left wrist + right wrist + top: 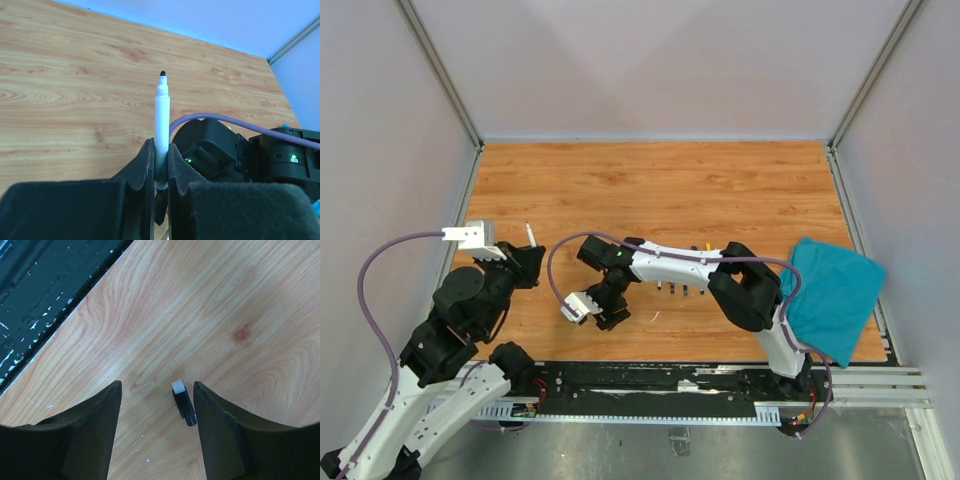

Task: Insert the pens into the pen caps
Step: Insert the pen cap onto the pen.

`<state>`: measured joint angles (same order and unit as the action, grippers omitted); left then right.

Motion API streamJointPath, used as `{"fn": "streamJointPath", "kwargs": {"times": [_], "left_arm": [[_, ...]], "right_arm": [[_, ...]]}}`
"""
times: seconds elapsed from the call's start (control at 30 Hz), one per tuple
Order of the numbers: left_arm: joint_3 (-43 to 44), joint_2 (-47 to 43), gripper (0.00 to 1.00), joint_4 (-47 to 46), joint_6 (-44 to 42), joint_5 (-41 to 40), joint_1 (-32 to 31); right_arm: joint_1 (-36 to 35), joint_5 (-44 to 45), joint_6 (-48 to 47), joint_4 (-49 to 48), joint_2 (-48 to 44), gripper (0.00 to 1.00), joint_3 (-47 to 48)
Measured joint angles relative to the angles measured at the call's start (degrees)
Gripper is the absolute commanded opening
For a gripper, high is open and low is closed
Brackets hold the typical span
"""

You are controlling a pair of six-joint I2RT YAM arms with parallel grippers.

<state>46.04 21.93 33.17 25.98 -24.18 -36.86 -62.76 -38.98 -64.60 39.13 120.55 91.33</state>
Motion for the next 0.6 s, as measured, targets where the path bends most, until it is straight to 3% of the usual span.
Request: {"fn": "streamJointPath", "kwargs": {"times": [0.6], "left_arm": [[0.0,-2.4,0.00,0.5,1.3,-3.2,0.0]], "right_arm": [[0.5,0.5,0.0,2.0,5.0,0.45,4.1]]}}
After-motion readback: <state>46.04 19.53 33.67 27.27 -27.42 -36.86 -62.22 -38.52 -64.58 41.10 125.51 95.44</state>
